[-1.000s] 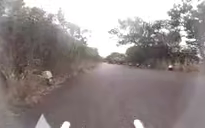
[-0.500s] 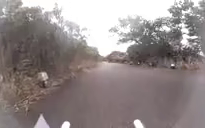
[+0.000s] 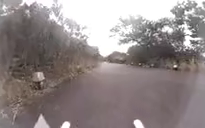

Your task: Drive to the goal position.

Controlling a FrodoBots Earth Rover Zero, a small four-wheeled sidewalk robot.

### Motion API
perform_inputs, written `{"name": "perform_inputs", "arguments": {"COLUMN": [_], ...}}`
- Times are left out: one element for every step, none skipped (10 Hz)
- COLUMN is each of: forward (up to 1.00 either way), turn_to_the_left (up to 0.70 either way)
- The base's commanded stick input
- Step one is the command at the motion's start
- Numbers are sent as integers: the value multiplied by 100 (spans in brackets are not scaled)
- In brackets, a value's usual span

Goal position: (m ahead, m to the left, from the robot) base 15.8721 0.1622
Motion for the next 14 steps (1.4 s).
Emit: {"name": "perform_inputs", "arguments": {"forward": [50, 50, 50, 50, 50, 50, 50, 50, 50, 50, 50, 50, 50, 50], "turn_to_the_left": [-13, 0, 0, 0, 0, 0, 0, 0, 0, 0, 0, 0, 0, 0]}}
